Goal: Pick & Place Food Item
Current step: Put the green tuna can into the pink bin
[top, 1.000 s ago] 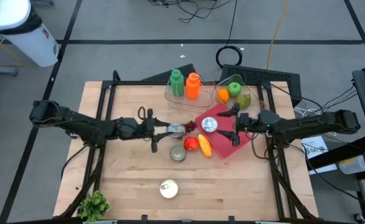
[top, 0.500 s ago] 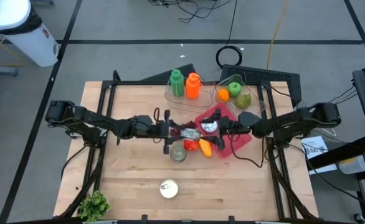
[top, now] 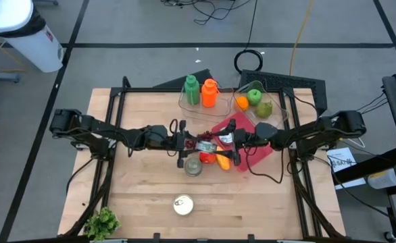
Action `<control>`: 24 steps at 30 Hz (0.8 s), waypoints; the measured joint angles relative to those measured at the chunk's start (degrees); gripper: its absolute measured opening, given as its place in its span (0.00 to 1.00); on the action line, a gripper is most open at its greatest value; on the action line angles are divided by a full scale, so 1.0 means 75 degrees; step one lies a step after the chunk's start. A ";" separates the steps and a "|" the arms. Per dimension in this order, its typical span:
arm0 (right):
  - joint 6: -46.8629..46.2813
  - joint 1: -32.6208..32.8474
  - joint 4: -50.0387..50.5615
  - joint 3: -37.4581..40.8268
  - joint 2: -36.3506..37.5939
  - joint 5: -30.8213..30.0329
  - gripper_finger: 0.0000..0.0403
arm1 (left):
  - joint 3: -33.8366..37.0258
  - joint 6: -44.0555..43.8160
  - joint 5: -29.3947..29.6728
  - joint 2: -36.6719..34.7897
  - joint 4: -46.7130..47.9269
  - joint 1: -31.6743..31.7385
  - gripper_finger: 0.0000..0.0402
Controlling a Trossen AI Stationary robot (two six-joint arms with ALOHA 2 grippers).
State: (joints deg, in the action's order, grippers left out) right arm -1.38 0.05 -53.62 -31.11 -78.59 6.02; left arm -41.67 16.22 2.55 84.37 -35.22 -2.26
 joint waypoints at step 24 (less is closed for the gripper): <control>0.0220 0.0012 -0.0312 -0.0146 -0.0443 -0.0355 0.81 | -0.0023 -0.0263 -0.0136 -0.0017 -0.0274 0.0050 0.40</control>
State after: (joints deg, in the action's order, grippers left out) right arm 0.27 0.14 -55.96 -32.21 -81.92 3.36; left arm -41.85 14.24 1.54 84.25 -37.28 -1.89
